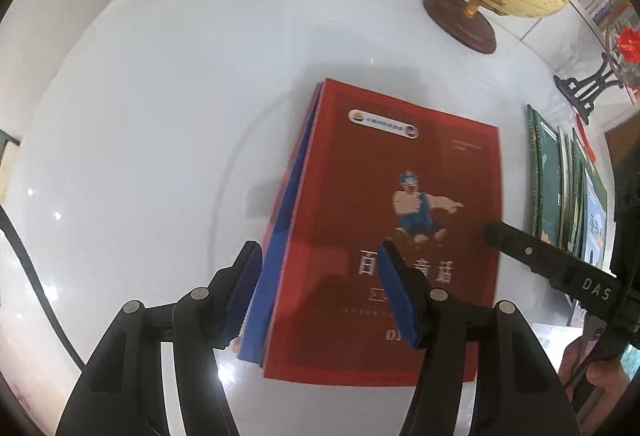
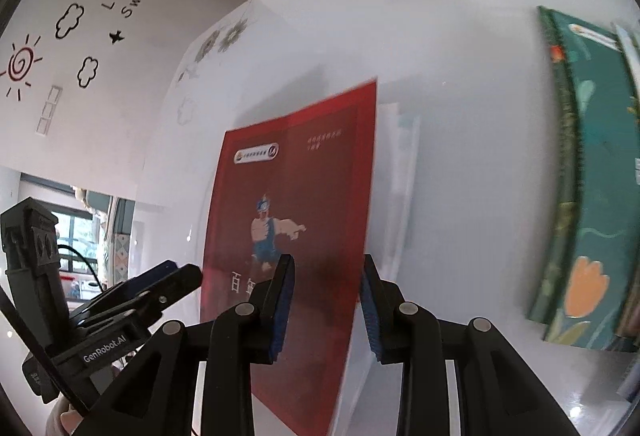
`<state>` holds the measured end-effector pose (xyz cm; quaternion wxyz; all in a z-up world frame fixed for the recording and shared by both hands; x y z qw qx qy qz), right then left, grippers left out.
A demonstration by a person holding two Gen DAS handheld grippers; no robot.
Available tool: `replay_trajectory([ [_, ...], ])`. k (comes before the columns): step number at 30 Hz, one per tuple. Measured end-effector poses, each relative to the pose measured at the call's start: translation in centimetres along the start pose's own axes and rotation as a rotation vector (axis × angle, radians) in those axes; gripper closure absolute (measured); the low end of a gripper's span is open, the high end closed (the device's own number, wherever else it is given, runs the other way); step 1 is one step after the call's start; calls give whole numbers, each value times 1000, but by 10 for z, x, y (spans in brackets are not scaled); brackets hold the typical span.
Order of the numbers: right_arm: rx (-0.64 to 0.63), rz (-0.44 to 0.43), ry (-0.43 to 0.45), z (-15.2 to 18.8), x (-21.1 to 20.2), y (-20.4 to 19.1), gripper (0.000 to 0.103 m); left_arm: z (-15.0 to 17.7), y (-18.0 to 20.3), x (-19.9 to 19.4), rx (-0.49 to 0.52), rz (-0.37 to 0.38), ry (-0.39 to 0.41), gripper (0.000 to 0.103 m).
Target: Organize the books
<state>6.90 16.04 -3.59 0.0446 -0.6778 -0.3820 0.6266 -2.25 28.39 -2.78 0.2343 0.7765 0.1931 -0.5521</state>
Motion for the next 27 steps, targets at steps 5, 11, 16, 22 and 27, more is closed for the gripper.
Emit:
replay_trajectory([
  [5, 11, -17, 30, 3, -21, 9, 71, 9, 19, -8, 33, -5, 6, 45],
  [11, 31, -24, 57, 8, -46, 27, 69, 14, 57, -15, 61, 14, 12, 45],
  [16, 69, -40, 75, 14, -70, 52, 63, 20, 88, -19, 90, 14, 14, 45],
  [22, 110, -64, 113, 21, -102, 84, 59, 28, 127, -19, 97, 58, 2, 45],
  [27, 114, -52, 131, 30, -129, 117, 58, 38, 169, -13, 128, 93, -21, 45],
])
Point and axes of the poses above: each gripper's, at about its wrist camera, not at the fingertips, and x roughly the way its jaws point, y to its right, z to its underside, the point moved 7 cm from there along x, roughly the way its jaws point, and after that the axes turned 2 degrees about -x, right-handed, at the moved point
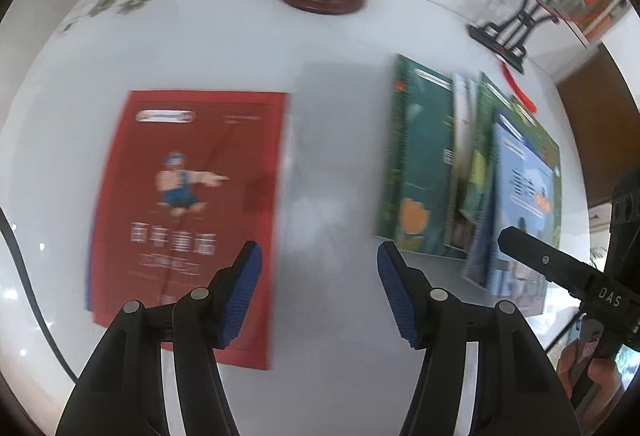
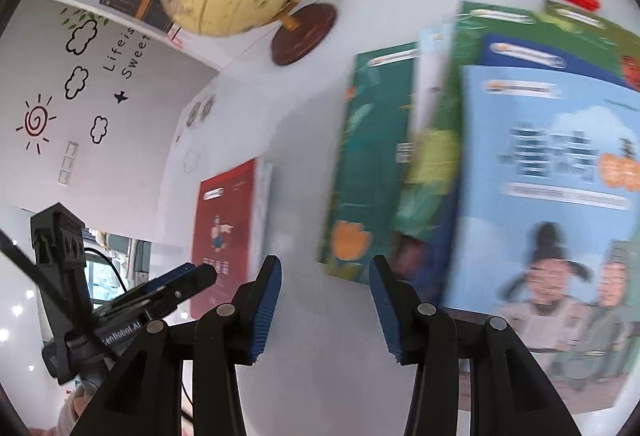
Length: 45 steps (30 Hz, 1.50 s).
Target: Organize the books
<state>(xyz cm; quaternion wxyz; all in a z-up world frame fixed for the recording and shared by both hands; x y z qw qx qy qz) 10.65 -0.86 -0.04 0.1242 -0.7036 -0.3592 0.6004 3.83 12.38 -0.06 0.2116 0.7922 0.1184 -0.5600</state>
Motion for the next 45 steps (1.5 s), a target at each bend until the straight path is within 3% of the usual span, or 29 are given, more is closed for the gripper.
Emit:
replay_trajectory([
  [5, 55, 22, 22, 3, -30, 48, 58, 0, 46, 10, 57, 57, -16, 45],
  [15, 138, 30, 74, 1, -84, 139, 58, 17, 146, 30, 165, 268, -79, 45],
  [19, 159, 30, 56, 1, -89, 161, 58, 26, 172, 43, 163, 334, -125, 45],
  [23, 138, -10, 44, 3, -90, 165, 58, 26, 177, 50, 160, 312, -116, 43],
  [30, 92, -7, 37, 2, -89, 165, 58, 24, 172, 55, 134, 331, -147, 43],
  [45, 163, -1, 72, 2, -96, 178, 58, 28, 172, 57, 121, 356, -164, 41],
])
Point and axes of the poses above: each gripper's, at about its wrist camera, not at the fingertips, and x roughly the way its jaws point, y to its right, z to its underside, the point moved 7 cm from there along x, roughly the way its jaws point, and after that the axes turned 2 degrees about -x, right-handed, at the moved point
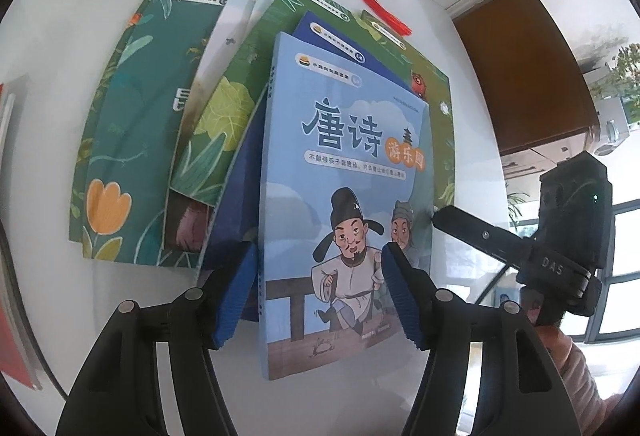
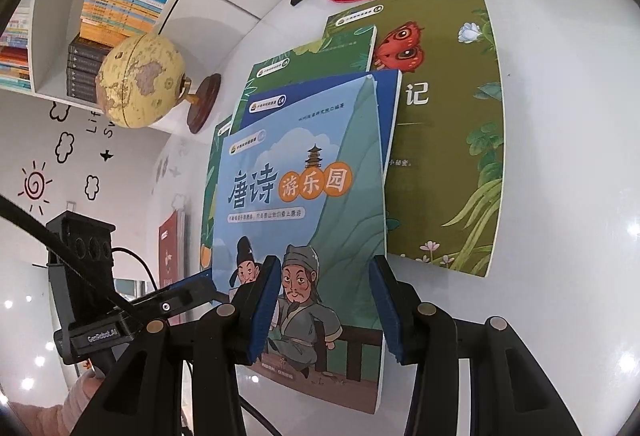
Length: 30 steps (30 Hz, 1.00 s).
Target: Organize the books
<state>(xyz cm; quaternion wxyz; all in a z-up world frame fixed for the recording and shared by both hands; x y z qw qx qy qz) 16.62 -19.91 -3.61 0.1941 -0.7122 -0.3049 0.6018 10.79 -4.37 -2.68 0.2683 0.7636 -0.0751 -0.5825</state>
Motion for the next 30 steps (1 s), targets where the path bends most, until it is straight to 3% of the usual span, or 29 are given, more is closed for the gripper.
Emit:
replay_trajectory([
  [6, 40, 30, 17, 1, -5, 9, 58, 5, 3, 2, -2, 24, -8, 41],
  [10, 46, -23, -35, 8, 0, 10, 58, 5, 3, 3, -8, 30, -4, 40],
  [12, -9, 9, -33, 8, -1, 7, 58, 5, 3, 3, -14, 28, 1, 40],
  [14, 16, 44, -12, 6, -4, 13, 58, 5, 4, 4, -6, 17, 0, 40],
  [17, 111, -21, -35, 8, 2, 25, 58, 5, 5, 4, 10, 4, -2, 40],
  [19, 88, -38, -45, 8, 7, 23, 57, 4, 4, 4, -1, 8, 4, 40],
  [21, 88, -87, -50, 6, 11, 18, 42, 4, 3, 4, -13, 16, 10, 38],
  [23, 95, -146, -50, 4, 13, 17, 40, 5, 3, 3, -17, 20, 16, 33],
  [25, 126, -206, -58, 6, 13, 20, 40, 7, 4, 3, -1, -11, 16, 33],
  [27, 133, -254, -51, 10, 6, 19, 49, 10, 5, 2, 12, -32, 15, 33],
  [30, 66, -359, -6, 15, -19, -1, 54, 19, 9, -4, 0, 5, 25, 33],
])
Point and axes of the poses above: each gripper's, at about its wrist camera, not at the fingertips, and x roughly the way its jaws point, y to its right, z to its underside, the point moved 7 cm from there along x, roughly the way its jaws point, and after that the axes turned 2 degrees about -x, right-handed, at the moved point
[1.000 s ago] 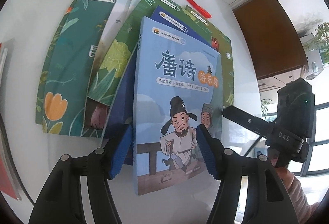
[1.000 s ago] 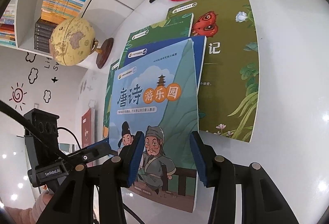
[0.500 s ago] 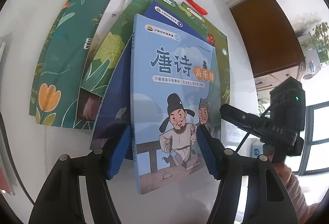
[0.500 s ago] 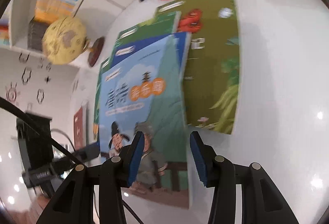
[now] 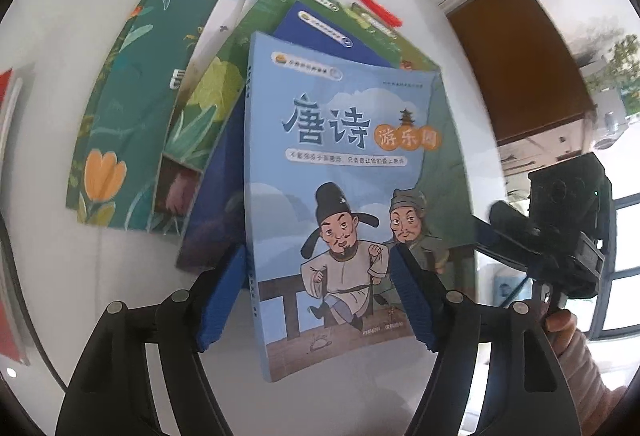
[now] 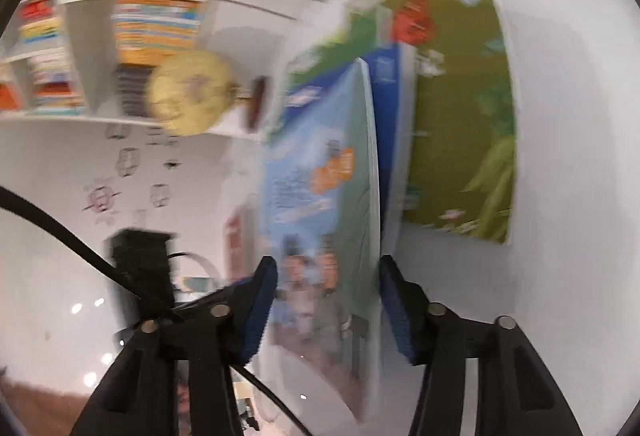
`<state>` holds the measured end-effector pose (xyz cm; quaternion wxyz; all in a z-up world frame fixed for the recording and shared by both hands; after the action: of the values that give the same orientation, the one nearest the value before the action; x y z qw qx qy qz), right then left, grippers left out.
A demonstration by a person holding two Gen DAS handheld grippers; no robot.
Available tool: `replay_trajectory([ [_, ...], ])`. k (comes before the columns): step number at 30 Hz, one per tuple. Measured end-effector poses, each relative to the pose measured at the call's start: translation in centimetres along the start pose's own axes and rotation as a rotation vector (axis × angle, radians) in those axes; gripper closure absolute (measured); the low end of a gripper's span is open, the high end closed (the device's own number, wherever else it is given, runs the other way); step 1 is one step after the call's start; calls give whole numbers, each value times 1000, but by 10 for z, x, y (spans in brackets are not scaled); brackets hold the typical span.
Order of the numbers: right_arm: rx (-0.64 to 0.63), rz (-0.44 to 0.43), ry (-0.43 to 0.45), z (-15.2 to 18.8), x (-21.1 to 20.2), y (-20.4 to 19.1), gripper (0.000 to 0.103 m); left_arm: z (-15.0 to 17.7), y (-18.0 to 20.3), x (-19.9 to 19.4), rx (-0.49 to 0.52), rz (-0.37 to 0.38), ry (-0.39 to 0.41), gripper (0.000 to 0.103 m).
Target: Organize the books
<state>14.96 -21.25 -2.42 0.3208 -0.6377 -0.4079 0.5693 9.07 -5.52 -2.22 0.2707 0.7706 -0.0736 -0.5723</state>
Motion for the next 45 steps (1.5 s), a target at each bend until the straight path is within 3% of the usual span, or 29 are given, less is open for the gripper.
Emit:
replay_trajectory([
  [2, -42, -54, -1, 5, -7, -19, 54, 5, 5, -5, 11, 17, 24, 33],
  [7, -76, 71, -89, 18, 10, -14, 54, 4, 16, -16, 21, 77, 79, 33],
  [12, -103, 143, -91, 25, 20, -15, 55, 6, 33, -22, 33, 145, 87, 32],
  [16, -119, 241, -77, 22, 21, -12, 75, 12, 37, -10, 81, 108, 44, 31],
  [23, -139, 309, -77, 17, 18, -15, 76, 16, 39, 0, 182, -41, 32, 31],
  [28, -170, 349, -71, 25, 20, -26, 76, 26, 62, -7, 485, -267, 92, 32],
  [33, -216, 347, -89, 35, 34, -38, 76, 16, 40, -27, 397, -234, 119, 33],
  [39, -290, 332, -89, 45, 52, -63, 76, 10, 26, -44, 403, -249, 150, 33],
  [45, -301, 309, -101, 49, 79, -81, 76, 10, -5, -66, 341, -249, 173, 33],
])
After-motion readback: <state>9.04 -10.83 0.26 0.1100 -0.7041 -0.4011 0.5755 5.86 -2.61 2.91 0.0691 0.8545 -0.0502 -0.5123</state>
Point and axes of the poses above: each gripper's, at about its wrist camera, not at the fingertips, and x roughly the way its jaws point, y to its right, z to its underside, the point moved 7 cm from there along x, roughly the way its jaws point, and after that the axes turned 2 degrees about -x, right-handed, at the moved point
